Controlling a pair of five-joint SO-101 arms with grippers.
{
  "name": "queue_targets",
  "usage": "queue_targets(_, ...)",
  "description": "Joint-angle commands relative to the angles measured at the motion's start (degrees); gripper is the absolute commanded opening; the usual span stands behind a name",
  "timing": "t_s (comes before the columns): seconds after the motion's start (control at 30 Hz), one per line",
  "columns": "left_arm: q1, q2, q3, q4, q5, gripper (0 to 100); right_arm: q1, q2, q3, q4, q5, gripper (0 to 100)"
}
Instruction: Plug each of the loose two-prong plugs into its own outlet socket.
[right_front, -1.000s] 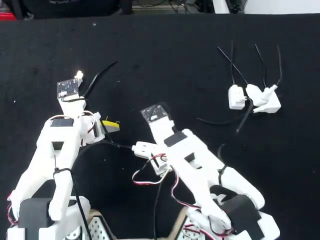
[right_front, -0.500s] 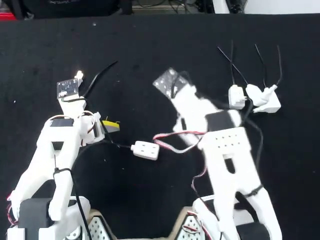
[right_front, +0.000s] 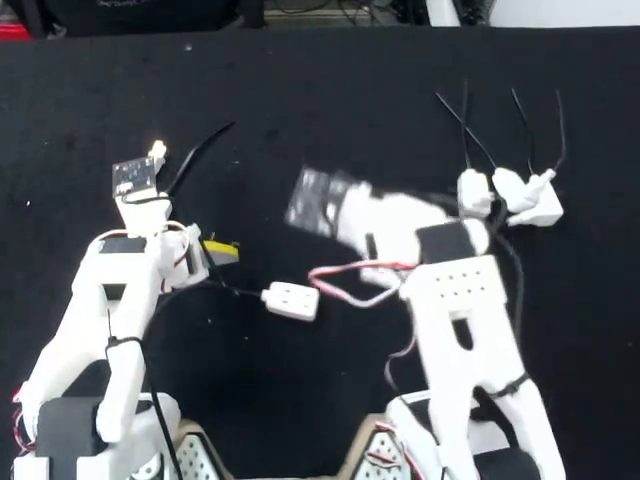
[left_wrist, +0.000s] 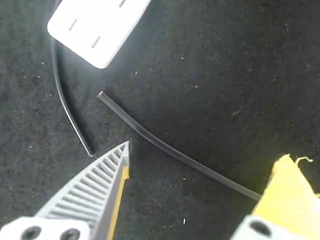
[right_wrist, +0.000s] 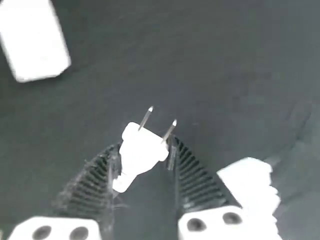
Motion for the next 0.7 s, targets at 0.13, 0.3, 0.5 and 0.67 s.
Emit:
queue_targets(0.13, -0.48, -1.93, -0.40, -0.70, 0.44, 42, -0.70, -1.89, 24.66, -16.35, -3.08, 1.3)
queue_targets(0.3, -0.48, -1.93, -0.40, -0.70, 0.35, 42, -0.62, -1.98, 26.77, -16.88, -14.42, 18.8)
queue_targets(0.5, -0.48, -1.93, -0.31, -0.70, 0.26, 42, 1.49, -1.89, 19.47, -9.67, -27.16, 20.6)
queue_targets(0.67, -0.48, -1.93, -0.31, -0.70, 0.26, 42, 2.55, -1.71, 17.36, -7.30, -34.99, 15.6)
